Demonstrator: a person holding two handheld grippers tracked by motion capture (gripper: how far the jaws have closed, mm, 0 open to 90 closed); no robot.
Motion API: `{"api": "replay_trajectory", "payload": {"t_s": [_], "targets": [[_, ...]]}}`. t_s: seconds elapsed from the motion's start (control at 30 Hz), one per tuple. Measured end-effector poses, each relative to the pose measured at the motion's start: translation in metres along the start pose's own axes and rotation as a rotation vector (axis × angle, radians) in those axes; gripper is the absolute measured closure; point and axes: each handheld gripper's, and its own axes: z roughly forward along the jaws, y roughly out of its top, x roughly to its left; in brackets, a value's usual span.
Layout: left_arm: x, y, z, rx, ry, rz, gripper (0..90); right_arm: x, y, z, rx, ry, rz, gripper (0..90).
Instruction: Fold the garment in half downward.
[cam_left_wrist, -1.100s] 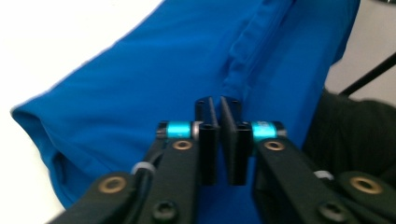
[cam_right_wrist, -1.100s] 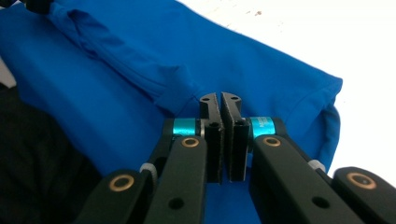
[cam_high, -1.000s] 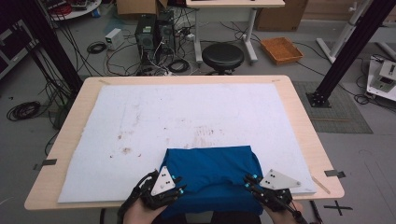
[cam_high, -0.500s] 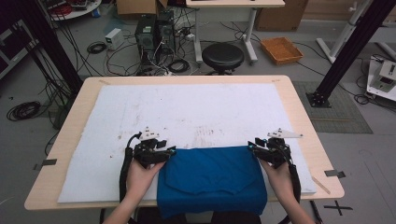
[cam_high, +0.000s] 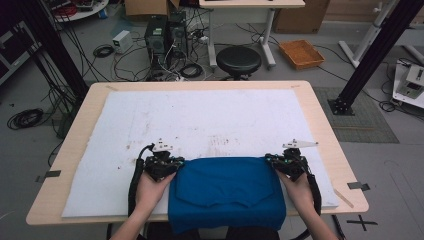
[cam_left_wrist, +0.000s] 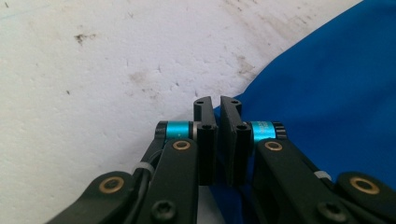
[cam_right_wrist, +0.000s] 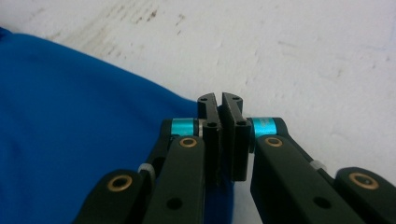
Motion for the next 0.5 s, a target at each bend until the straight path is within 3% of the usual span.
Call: {"api": "replay_trajectory", "payload": {"t_s": [0.13,0.33,0.5], "targets": [[0.009,0.011,0.003,-0.014,0.024,0.023,85.5,-0.004,0.014,0.003,-0.028,-0.008,-0.01,87.4],[0.031,0.047,0.014,-0.042,0.088,0.066,85.5,-0.01,0.049,0.02,-0.057,-0.043,-0.021,87.3],[0.053,0.076,0.029,-0.046,0.102,0.065,85.5,-0.026,0.074,0.04,-0.058,-0.064,0.024,87.3]]}}
